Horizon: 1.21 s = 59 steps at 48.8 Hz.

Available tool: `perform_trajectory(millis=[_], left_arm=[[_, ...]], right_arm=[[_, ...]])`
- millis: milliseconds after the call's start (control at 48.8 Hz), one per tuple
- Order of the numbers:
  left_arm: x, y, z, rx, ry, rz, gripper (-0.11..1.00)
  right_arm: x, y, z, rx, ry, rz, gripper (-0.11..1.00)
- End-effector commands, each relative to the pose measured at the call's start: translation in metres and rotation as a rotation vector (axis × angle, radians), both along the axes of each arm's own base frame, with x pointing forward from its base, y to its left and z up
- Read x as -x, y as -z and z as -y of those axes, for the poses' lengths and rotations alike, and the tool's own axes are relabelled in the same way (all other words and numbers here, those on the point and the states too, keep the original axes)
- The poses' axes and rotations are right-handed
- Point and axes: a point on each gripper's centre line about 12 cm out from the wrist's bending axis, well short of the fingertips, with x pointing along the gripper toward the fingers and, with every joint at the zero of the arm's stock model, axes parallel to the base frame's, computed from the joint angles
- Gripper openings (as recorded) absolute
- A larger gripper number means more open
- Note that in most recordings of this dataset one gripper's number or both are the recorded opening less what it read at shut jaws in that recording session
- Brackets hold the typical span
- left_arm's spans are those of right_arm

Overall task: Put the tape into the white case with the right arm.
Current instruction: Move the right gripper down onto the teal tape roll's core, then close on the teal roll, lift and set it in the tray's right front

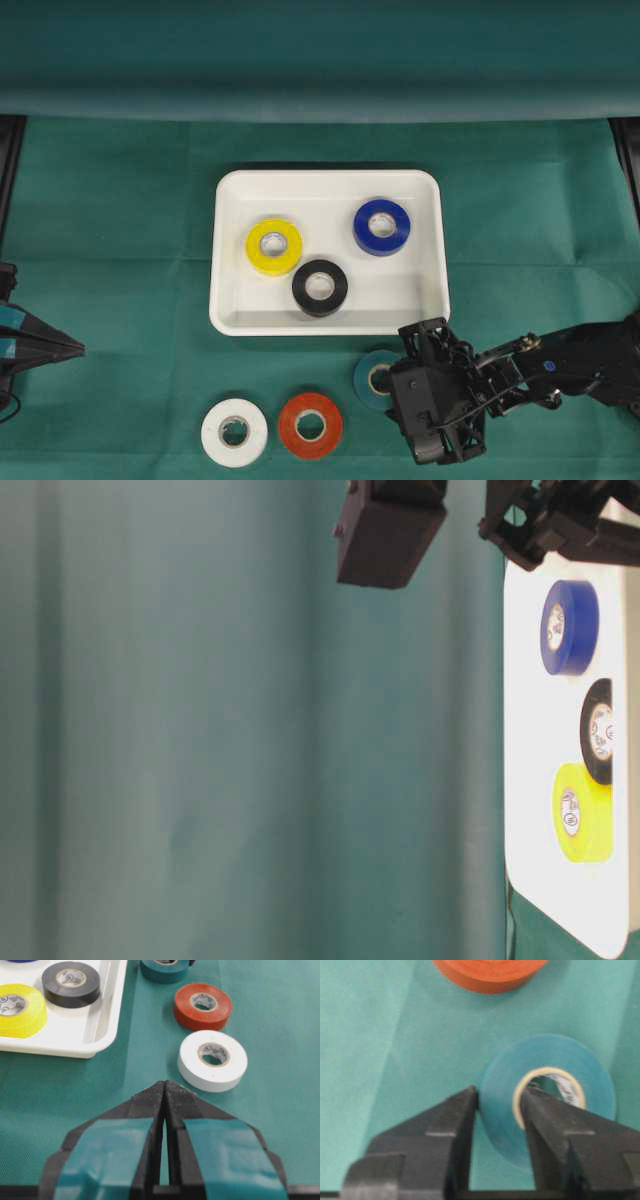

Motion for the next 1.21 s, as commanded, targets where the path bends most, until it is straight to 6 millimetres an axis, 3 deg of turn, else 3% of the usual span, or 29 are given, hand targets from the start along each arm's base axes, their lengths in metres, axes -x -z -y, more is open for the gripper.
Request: perform_trajectory(millis=[0, 348, 840, 1188], left_arm=[[-0.002, -0.005, 0.000, 0.001, -0.002, 0.012, 0.00], [-0.002, -0.005, 0.000, 0.001, -0.002, 0.012, 0.00], [-0.002, -0.005, 0.000, 0.001, 0.000, 0.012, 0.00], [-0.002, -0.005, 0.000, 0.001, 0.000, 0.014, 0.00]], right_arm=[[-0.008, -0.011, 0.000, -0.003, -0.001, 0.038, 0.00], [-0.010, -0.014, -0.001, -0.005, -0.002, 0.047, 0.00], [-0.003, -0.061, -0.010, 0.061, 0.009, 0.068, 0.00], [-0.004, -0.067, -0.009, 0.071, 0.018, 0.067, 0.00]])
